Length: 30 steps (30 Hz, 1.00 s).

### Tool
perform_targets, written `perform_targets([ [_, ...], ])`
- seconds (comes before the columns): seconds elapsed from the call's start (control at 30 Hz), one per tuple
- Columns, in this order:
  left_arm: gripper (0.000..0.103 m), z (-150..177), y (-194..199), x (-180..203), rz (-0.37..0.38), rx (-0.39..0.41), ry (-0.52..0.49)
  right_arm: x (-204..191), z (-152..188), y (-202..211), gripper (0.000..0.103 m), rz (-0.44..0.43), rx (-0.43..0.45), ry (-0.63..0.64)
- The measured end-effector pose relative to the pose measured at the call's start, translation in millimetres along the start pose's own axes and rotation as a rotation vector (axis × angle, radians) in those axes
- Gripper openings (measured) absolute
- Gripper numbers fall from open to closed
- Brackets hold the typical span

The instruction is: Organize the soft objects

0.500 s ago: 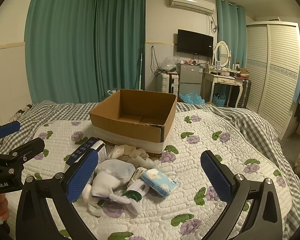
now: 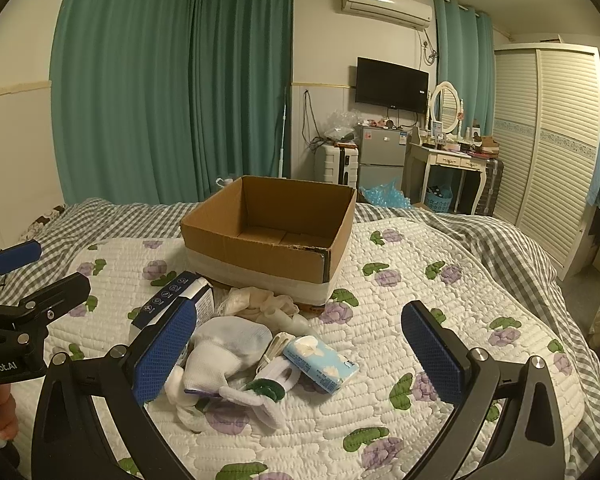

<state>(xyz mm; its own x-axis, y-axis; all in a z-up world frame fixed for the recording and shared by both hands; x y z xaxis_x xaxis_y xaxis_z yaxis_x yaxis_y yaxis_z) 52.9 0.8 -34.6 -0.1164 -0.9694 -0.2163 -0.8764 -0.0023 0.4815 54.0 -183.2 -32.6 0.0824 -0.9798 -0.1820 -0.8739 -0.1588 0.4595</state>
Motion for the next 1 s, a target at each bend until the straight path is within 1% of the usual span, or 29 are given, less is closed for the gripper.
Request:
perform_targets([
  [1.0,0.099,4.4,-1.0,-1.8,0.000,-0.014,-0.002,-1.7,3.7,-2.4,0.103,-0.001,-0.009,0.004],
])
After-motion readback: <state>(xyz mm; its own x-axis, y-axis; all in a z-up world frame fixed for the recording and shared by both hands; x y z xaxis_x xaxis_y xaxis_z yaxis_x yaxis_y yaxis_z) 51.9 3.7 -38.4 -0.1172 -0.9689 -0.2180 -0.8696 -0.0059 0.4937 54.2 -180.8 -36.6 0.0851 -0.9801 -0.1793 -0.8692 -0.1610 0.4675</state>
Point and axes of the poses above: each gripper's, at about its wrist camera, not at the fingertips, and y roughly against the way its jaws point, x to its right, z to its underside, the point moved 6 cm from there along -y, roughly the way its jaws point, and after that the axes turned 12 degrees about -y, right-handed, at the moved point
